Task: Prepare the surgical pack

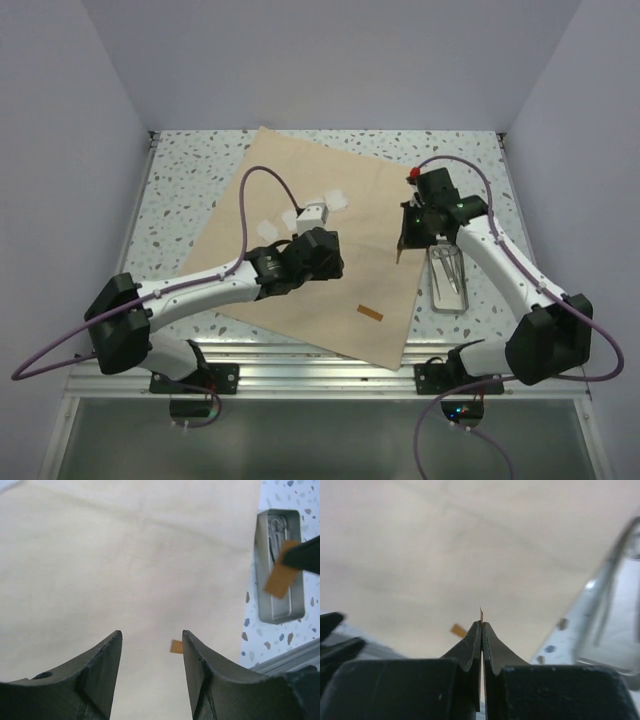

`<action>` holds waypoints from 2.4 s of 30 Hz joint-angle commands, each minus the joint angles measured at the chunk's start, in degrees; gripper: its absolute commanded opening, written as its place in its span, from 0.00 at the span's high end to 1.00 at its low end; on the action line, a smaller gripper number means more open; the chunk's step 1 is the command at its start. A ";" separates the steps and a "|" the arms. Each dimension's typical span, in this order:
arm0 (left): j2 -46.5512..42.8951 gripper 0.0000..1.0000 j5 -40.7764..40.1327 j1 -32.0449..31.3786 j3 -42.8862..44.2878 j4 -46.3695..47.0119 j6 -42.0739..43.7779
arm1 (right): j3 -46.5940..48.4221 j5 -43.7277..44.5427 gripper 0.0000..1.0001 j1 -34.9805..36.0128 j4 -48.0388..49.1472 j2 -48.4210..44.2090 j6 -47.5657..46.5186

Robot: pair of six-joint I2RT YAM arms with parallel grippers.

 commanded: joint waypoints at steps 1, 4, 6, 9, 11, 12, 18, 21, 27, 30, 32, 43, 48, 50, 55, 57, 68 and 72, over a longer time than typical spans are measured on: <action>-5.05 0.43 1.12 2.76 -3.58 4.60 5.43 | 8.21 24.16 1.00 -5.87 -15.93 3.98 -10.04; -6.11 0.42 2.44 3.64 -5.42 7.24 7.19 | 10.77 27.78 1.00 -9.05 -18.06 7.50 -11.90; -6.03 0.42 5.41 4.26 -6.39 9.16 8.25 | 11.65 27.79 1.00 -10.72 -19.20 9.70 -12.69; -5.24 0.42 9.28 5.58 -7.62 11.10 8.96 | 12.19 26.83 1.00 -13.27 -19.74 13.66 -14.01; -4.97 0.42 12.09 6.81 -9.11 13.03 9.57 | 12.98 20.79 1.00 -15.12 -18.59 16.73 -15.94; -4.97 0.43 12.72 7.51 -9.55 13.39 9.66 | 14.11 18.85 1.00 -16.78 -18.59 17.88 -16.21; -5.24 0.43 15.62 9.01 -10.61 15.42 10.37 | 20.79 15.50 1.00 -18.46 -21.49 27.46 -18.23; -5.06 0.43 16.86 9.18 -11.05 16.47 10.10 | 22.20 11.56 1.00 -19.17 -21.31 30.09 -19.02; -4.71 0.43 17.65 9.27 -12.20 17.09 9.57 | 22.82 10.83 1.00 -20.49 -20.96 34.58 -19.82; -4.62 0.44 17.91 9.36 -12.20 17.35 9.66 | 23.26 10.74 1.00 -20.58 -20.79 35.29 -19.82; -4.53 0.44 18.35 9.36 -12.28 17.96 9.31 | 23.53 10.83 1.00 -20.58 -20.96 36.08 -19.82; -4.88 0.44 19.23 9.62 -13.08 18.85 9.22 | 23.53 8.54 0.96 -20.58 -21.23 39.33 -19.29; -4.97 0.44 19.41 9.89 -13.60 19.02 9.22 | 23.18 10.48 0.85 -20.58 -21.58 39.24 -18.85; -4.97 0.45 19.76 9.89 -13.95 19.20 9.13 | 23.17 12.49 0.79 -20.49 -21.58 39.07 -18.59; -5.50 0.45 19.50 10.06 -14.22 19.28 9.13 | 23.26 18.64 0.64 -20.58 -21.75 35.82 -17.45; -5.68 0.45 19.15 10.06 -14.31 18.85 9.22 | 23.70 21.63 0.60 -20.58 -22.98 33.81 -15.79; 2.13 0.41 11.85 7.88 -9.05 1.89 -10.02 | 17.73 17.78 0.51 -9.59 -16.14 12.46 -7.95; 12.13 0.38 8.34 1.20 1.74 -5.66 -15.20 | 16.32 14.61 0.49 -9.15 -14.11 7.61 -7.34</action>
